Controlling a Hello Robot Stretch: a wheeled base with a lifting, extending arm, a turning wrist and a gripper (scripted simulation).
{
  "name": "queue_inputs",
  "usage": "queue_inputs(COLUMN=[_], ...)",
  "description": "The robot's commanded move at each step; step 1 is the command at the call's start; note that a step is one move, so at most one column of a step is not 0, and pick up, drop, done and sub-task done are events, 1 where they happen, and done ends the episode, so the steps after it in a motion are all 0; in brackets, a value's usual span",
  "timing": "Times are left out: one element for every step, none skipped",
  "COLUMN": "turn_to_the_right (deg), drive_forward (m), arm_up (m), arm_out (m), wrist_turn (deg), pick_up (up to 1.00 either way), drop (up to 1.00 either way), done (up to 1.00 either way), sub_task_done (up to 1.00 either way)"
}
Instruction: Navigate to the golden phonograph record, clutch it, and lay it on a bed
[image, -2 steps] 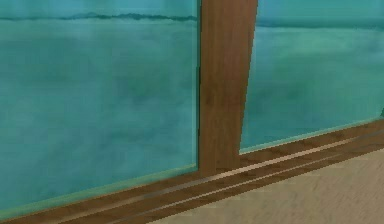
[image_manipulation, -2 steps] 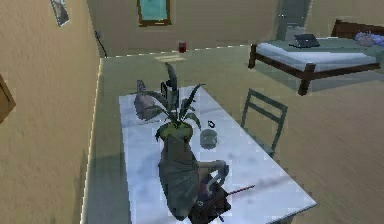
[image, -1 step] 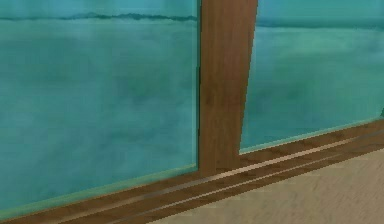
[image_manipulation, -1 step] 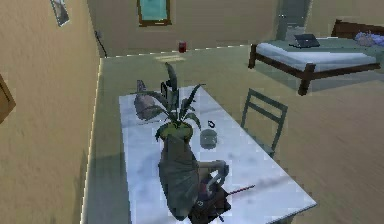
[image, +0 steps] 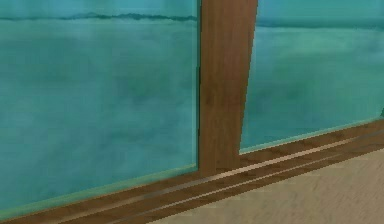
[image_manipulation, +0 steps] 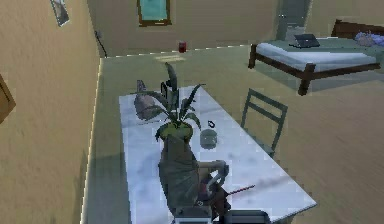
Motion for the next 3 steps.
queue_inputs(turn_to_the_right=[0.0,0.0,0.0], drive_forward=[0.0,0.0,0.0], arm_up=[0.0,0.0,0.0], arm_out=[0.12,0.0,0.0], wrist_turn=[0.0,45.0,45.0], pick_up=[0.0,0.0,0.0], drop=[0.0,0.0,0.0], done=[0.0,0.0,0.0], sub_task_done=[0.0,0.0,0.0])
